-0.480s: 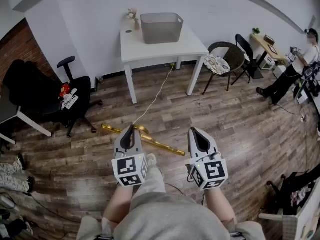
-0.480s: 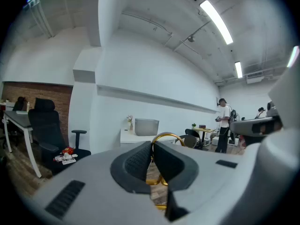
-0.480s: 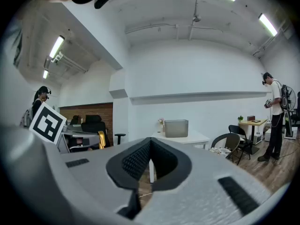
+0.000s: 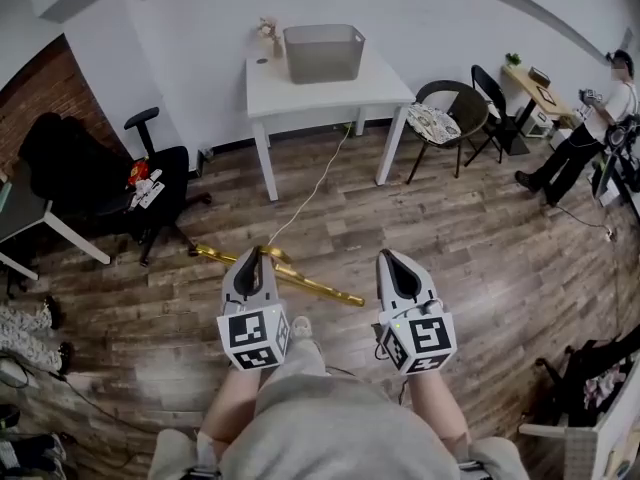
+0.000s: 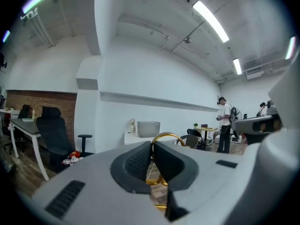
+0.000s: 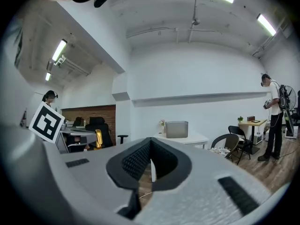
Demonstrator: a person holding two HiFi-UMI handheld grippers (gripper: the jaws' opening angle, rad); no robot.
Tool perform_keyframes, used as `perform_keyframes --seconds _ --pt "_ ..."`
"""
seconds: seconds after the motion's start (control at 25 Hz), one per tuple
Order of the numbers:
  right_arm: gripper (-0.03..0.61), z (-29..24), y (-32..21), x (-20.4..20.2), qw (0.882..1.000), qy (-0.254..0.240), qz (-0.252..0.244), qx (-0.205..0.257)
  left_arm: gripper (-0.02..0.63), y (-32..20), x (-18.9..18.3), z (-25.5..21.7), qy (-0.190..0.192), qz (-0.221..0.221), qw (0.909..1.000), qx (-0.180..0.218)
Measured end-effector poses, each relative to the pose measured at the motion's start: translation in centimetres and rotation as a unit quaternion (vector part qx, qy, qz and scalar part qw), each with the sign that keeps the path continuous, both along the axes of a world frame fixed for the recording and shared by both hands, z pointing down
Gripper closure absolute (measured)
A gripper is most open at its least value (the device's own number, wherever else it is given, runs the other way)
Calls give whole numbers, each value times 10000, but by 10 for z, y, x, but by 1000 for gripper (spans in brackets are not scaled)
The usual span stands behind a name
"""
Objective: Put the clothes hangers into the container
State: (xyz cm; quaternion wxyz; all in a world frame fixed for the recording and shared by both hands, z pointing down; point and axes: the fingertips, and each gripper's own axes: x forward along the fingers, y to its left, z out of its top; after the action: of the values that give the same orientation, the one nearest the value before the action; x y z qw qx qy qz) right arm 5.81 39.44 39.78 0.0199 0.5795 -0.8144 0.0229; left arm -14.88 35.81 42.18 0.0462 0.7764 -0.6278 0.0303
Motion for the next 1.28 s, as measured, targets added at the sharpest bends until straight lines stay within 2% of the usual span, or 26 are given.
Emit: perform_keyframes --seconds 0.36,0.68,0.92,1.28 --pt "577 10 4 -1 9999 38 -14 -161 595 1 6 1 49 55 10000 -18" --pt "577 6 -19 -1 9999 126 -10 -87 595 -29 11 -4 112 84 9999 51" --pt "576 8 -66 -3 9998 179 -10 -62 595 -78 12 4 152 157 9998 0" --pt "575 -6 -162 -2 9996 294 30 -41 595 -182 19 -4 239 314 9992 -19"
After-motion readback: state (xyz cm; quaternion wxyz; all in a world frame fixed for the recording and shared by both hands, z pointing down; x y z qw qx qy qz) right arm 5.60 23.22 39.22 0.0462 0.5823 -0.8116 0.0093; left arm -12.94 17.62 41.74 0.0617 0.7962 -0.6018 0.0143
